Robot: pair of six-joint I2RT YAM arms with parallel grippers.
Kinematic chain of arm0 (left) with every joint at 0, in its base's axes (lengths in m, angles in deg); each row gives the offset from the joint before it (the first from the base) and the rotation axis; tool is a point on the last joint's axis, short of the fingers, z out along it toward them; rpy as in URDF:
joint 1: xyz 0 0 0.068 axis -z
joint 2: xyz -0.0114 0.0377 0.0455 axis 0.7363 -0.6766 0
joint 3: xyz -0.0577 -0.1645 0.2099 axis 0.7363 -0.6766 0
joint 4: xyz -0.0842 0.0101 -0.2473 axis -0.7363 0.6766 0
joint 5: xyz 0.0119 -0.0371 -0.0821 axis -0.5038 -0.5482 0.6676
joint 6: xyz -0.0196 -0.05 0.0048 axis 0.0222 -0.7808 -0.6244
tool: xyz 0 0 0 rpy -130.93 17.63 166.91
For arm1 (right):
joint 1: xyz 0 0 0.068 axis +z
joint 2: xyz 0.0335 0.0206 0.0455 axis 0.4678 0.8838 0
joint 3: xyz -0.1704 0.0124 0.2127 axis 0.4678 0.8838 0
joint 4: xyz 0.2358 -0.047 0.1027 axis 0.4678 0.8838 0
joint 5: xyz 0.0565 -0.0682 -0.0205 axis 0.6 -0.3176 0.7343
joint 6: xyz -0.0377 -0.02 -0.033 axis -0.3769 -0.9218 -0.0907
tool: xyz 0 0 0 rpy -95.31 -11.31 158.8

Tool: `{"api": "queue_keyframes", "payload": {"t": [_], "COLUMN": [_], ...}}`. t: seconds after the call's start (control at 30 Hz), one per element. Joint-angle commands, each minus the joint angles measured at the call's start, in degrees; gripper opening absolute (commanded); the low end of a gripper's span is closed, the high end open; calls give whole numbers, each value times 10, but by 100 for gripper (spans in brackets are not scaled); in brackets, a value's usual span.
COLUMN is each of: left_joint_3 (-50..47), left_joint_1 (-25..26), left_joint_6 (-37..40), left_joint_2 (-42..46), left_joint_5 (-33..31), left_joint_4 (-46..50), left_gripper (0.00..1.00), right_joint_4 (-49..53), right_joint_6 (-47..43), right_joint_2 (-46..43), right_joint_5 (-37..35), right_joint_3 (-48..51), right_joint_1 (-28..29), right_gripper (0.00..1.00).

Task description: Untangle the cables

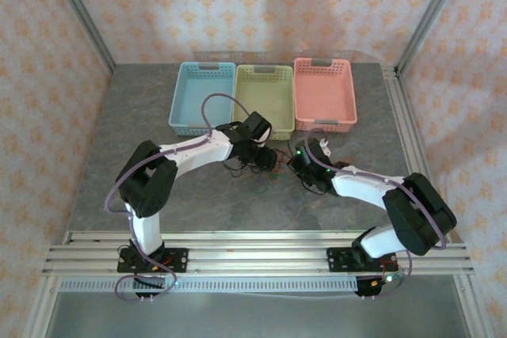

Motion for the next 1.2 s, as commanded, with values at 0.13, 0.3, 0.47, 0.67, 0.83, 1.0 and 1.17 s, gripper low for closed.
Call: {"api": "queue_keyframes", "payload": {"t": [0.13, 0.3, 0.47, 0.67, 0.83, 1.0, 1.17], "left_joint_3": [12, -6, -21, -25, -29, -37, -51], "left_joint_1": [-2, -3, -9, -14, -15, -18, -25], "left_joint_6": [3, -4, -14, -19, -23, -29, -39], "left_joint_2": [5, 22, 36, 38, 41, 48, 60], "left_joint_5": [2, -9, -20, -22, -26, -30, -37], "left_joint_4": [27, 14, 3, 0, -1, -8, -20], "left_gripper": [5, 0, 0, 0, 0, 0, 0], "right_joint_4": [-14, -28, -45, 24, 65, 118, 129], "right_joint_6": [-7, -2, -11, -55, -75, -103, -109], "right_joint_2": [-12, -25, -40, -109, -194, -264, -298], "right_joint_5": [-4, -2, 24, 5, -7, -22, 10], "right_joint_3": [16, 31, 46, 51, 74, 82, 100], "right_joint_1": [-4, -9, -27, -67, -135, -202, -266], "right_gripper": [0, 0, 0, 0, 0, 0, 0]}}
